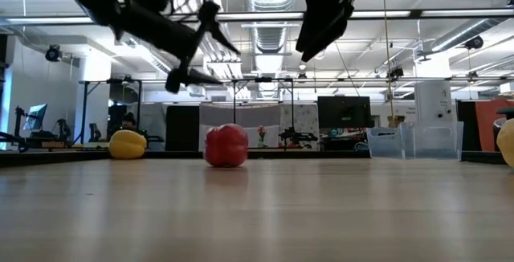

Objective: Sort produce into baskets
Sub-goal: Put the red bell pepper into the right black bin

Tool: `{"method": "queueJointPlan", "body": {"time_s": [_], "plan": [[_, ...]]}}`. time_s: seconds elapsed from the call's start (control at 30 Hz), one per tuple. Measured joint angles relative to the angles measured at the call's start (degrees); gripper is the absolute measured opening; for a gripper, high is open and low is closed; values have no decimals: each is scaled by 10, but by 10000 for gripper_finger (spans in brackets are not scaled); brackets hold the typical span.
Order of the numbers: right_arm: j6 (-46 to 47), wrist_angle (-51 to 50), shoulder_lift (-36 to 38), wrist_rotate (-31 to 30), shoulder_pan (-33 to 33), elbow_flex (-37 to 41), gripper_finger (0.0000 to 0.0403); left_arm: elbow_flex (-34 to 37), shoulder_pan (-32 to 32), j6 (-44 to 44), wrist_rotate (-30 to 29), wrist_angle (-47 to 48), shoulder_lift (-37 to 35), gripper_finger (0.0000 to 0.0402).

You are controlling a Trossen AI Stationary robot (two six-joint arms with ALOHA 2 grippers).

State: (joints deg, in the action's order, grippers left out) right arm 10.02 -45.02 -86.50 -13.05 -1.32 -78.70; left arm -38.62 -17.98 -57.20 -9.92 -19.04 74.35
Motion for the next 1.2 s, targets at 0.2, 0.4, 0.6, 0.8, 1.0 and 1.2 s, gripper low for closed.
{"method": "queueJointPlan", "body": {"time_s": [0.2, 0.4, 0.6, 0.8, 1.0, 1.2], "plan": [[2, 105, 0, -2, 0, 11, 364, 1, 0, 94, -15, 16, -127, 326], [-6, 263, 0, -3, 0, 31, 364, 1, 15, 141, -15, 110, -261, 326], [-38, 355, 0, -8, -8, 31, 364, 1, 77, 172, -12, 171, -348, 326], [123, 311, -47, -41, -15, -1, 364, 1, 145, 202, -13, 171, -372, 326], [206, 214, -135, -70, -47, -111, 366, 1, 186, 213, -14, 190, -382, 326], [265, 127, -209, -97, -34, -203, 382, 2, 201, 217, -15, 223, -409, 326]]}}
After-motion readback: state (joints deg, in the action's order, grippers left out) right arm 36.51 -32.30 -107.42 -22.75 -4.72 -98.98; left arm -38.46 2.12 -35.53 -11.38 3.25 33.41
